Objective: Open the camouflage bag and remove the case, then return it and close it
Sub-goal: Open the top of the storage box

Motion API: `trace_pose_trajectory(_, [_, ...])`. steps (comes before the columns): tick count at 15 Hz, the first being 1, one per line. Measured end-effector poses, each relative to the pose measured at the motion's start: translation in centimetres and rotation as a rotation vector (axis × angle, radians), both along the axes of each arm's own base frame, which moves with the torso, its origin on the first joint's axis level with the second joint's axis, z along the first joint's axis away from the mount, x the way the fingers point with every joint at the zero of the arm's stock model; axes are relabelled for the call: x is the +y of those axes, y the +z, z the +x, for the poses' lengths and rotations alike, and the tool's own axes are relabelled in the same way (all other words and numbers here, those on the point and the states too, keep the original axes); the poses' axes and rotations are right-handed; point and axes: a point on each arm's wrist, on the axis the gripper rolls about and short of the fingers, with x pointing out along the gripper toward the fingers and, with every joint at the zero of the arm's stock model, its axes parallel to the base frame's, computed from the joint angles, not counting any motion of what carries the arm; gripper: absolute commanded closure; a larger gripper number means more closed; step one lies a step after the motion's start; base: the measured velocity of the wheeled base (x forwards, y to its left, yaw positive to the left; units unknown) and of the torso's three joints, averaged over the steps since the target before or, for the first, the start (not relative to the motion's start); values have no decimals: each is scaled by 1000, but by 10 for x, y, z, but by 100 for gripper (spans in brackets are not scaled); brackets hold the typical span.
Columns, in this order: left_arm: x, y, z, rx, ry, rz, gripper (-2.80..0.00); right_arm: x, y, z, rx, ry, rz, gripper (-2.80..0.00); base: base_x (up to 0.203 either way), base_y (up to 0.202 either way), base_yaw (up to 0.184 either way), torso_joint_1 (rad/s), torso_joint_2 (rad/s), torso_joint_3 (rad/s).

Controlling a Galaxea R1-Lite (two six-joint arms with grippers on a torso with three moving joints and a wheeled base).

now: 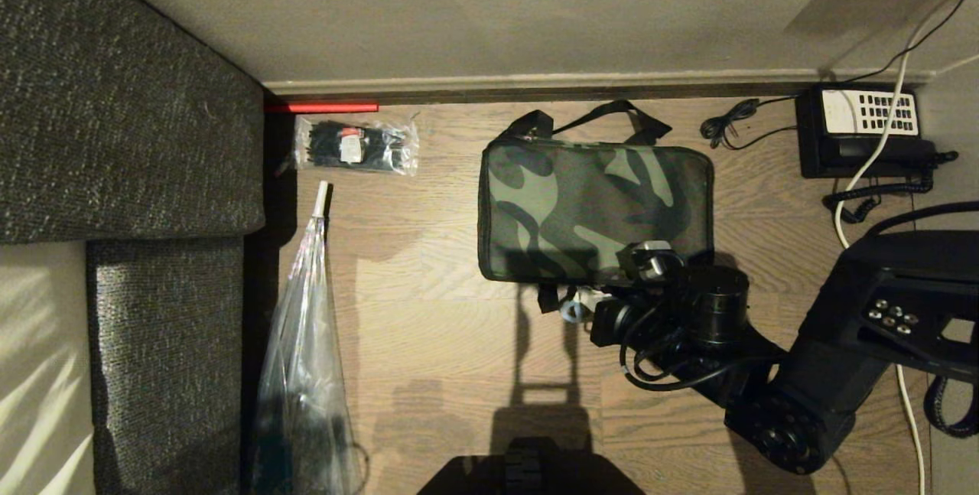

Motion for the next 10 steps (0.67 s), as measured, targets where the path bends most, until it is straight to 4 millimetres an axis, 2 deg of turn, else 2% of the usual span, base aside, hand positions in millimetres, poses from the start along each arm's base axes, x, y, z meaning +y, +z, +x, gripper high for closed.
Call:
trace_pose_trajectory(4, [0, 0, 0, 0, 0, 0, 0, -8, -1, -13, 11, 15, -55, 0, 0, 0, 0, 0, 0, 0])
trace_pose_trajectory(10, [0, 0, 0, 0, 0, 0, 0, -21, 6, -15, 9, -5, -54, 0, 0, 0, 0, 0, 0, 0])
